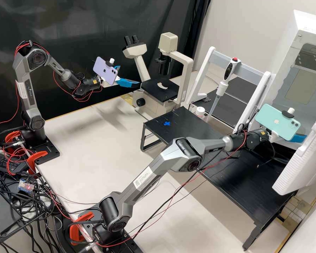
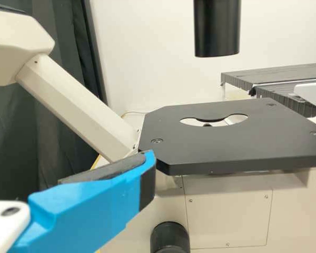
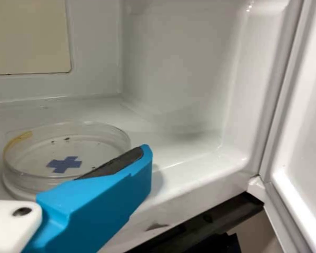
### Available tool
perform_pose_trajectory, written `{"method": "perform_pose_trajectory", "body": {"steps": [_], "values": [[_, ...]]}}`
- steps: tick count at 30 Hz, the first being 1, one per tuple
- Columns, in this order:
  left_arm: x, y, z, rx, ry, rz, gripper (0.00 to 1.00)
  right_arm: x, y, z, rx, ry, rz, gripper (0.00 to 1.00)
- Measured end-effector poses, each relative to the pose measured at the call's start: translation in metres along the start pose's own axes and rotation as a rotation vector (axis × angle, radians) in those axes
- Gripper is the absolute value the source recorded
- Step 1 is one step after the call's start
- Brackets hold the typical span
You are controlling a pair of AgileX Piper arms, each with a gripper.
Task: Move the petri dish to the microscope
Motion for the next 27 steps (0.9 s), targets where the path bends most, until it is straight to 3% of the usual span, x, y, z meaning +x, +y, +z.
{"method": "perform_pose_trajectory", "body": {"steps": [27], "values": [[0.0, 0.0, 0.0, 0.0, 0.0, 0.0, 1.0, -0.004, -0.004, 0.013, 0.009, -0.016, -0.021, 0.0]]}}
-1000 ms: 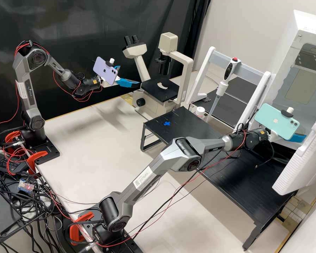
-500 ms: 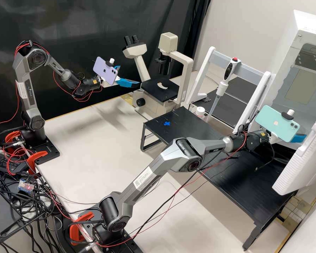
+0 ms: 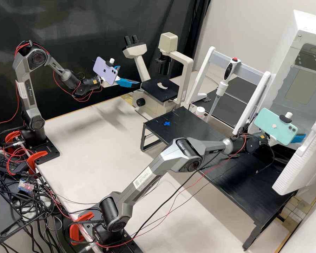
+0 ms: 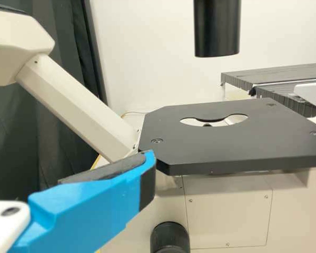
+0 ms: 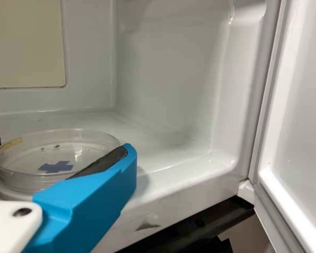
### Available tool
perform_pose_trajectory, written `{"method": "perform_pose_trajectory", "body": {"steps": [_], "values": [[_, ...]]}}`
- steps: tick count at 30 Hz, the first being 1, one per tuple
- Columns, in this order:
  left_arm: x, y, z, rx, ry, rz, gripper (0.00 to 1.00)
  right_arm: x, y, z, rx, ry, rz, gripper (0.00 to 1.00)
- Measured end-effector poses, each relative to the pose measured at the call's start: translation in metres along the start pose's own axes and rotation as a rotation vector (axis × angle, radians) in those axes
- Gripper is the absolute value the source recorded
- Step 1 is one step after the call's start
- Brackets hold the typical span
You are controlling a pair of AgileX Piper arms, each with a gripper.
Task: Move the petri dish to the microscope
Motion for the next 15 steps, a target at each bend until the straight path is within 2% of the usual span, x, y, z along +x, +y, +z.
{"method": "perform_pose_trajectory", "body": {"steps": [11, 13, 15], "values": [[0.0, 0.0, 0.0, 0.0, 0.0, 0.0, 1.0, -0.013, 0.01, 0.008, 0.007, 0.017, 0.005, 0.0], [0.0, 0.0, 0.0, 0.0, 0.0, 0.0, 1.0, -0.026, 0.011, 0.009, 0.038, 0.04, 0.006, 0.0], [0.0, 0.0, 0.0, 0.0, 0.0, 0.0, 1.0, -0.037, 0.016, 0.01, 0.042, 0.049, 0.021, 0.0]]}}
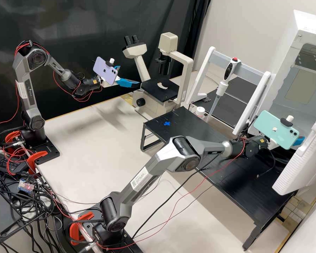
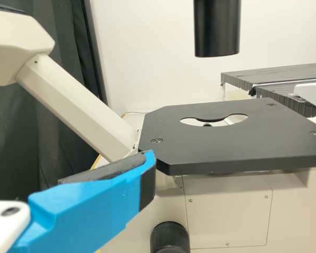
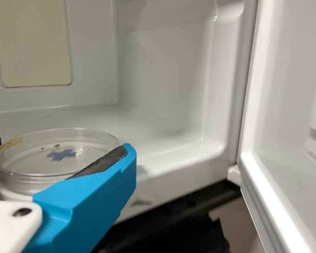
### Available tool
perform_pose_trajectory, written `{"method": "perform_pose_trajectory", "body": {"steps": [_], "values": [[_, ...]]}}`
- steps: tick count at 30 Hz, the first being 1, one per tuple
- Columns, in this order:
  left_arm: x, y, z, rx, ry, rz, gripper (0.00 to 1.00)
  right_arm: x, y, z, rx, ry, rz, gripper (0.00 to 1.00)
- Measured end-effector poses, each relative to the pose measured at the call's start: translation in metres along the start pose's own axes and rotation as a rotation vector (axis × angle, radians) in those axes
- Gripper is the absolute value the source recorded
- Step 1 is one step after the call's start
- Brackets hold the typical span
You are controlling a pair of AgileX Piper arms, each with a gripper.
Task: Move the petri dish to the microscope
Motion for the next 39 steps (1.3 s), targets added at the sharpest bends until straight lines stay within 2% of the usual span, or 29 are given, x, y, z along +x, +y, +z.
{"method": "perform_pose_trajectory", "body": {"steps": [6, 11, 15, 18, 19, 26, 34, 37, 39], "values": [[0.0, 0.0, 0.0, 0.0, 0.0, 0.0, 1.0, -0.036, 0.004, 0.001, 0.012, 0.016, 0.031, 0.0], [0.0, 0.0, 0.0, 0.0, 0.0, 0.0, 1.0, -0.062, 0.001, -0.003, -0.009, 0.045, 0.049, 0.0], [0.0, 0.0, 0.0, 0.0, 0.0, 0.0, 1.0, -0.094, -0.001, -0.012, -0.02, 0.112, 0.09, 0.0], [0.0, 0.0, 0.0, 0.0, 0.0, 0.0, 1.0, -0.109, 0.001, -0.017, -0.017, 0.151, 0.121, 0.0], [0.0, 0.0, 0.0, 0.0, 0.0, 0.0, 1.0, -0.115, -0.001, -0.016, -0.006, 0.153, 0.125, 0.0], [0.0, 0.0, 0.0, 0.0, 0.0, 0.0, 1.0, -0.173, -0.016, -0.015, 0.007, 0.209, 0.143, 0.0], [0.0, 0.0, 0.0, 0.0, 0.0, 0.0, 1.0, -0.227, -0.052, -0.039, 0.013, 0.33, 0.074, 0.0], [0.0, 0.0, 0.0, 0.0, 0.0, 0.0, 1.0, -0.242, -0.071, -0.051, 0.001, 0.37, 0.015, 0.0], [0.0, 0.0, 0.0, 0.0, 0.0, 0.0, 1.0, -0.249, -0.081, -0.058, -0.027, 0.404, -0.025, 0.0]]}}
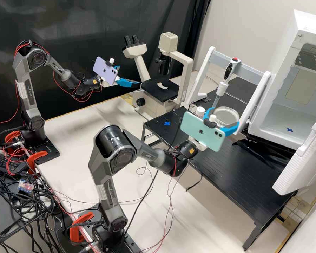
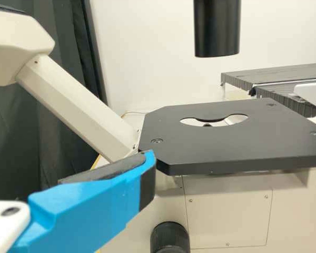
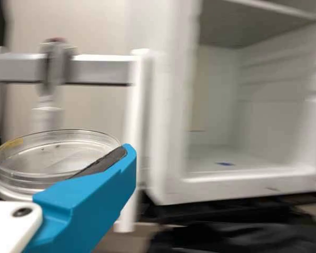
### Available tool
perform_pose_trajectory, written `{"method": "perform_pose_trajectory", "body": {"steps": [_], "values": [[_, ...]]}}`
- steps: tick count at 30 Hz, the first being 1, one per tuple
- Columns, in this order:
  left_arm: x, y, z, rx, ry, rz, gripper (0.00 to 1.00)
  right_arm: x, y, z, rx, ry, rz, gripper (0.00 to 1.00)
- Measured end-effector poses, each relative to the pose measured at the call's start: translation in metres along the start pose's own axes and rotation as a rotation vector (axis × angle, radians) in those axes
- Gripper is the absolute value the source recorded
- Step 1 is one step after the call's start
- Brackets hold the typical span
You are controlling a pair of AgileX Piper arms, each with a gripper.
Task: Move the petri dish to the microscope
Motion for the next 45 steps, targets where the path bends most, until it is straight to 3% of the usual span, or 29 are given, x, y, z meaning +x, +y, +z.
{"method": "perform_pose_trajectory", "body": {"steps": [4, 7, 11, 16, 20, 23, 29, 38, 45], "values": [[0.0, 0.0, 0.0, 0.0, 0.0, 0.0, 1.0, 0.0, -0.023, -0.023, 0.007, 0.063, -0.059, 0.0], [0.0, 0.0, 0.0, 0.0, 0.0, 0.0, 1.0, 0.001, -0.041, -0.042, -0.02, 0.132, -0.118, 0.0], [0.0, 0.0, 0.0, 0.0, 0.0, 0.0, 1.0, 0.003, -0.06, -0.065, -0.025, 0.165, -0.14, 0.0], [0.0, 0.0, 0.0, 0.0, 0.0, 0.0, 1.0, 0.008, -0.085, -0.093, -0.074, 0.241, -0.207, 0.0], [0.0, 0.0, 0.0, 0.0, 0.0, 0.0, 1.0, 0.015, -0.105, -0.106, -0.069, 0.249, -0.246, 0.0], [0.0, 0.0, 0.0, 0.0, 0.0, 0.0, 1.0, 0.018, -0.119, -0.115, -0.095, 0.26, -0.295, 0.0], [0.0, 0.0, 0.0, 0.0, 0.0, 0.0, 1.0, 0.027, -0.144, -0.127, -0.1, 0.253, -0.345, 0.0], [0.0, 0.0, 0.0, 0.0, 0.0, 0.0, 1.0, 0.045, -0.178, -0.142, -0.139, 0.233, -0.408, 0.0], [0.0, 0.0, 0.0, 0.0, 0.0, 0.0, 1.0, 0.068, -0.198, -0.156, -0.125, 0.184, -0.417, 0.0]]}}
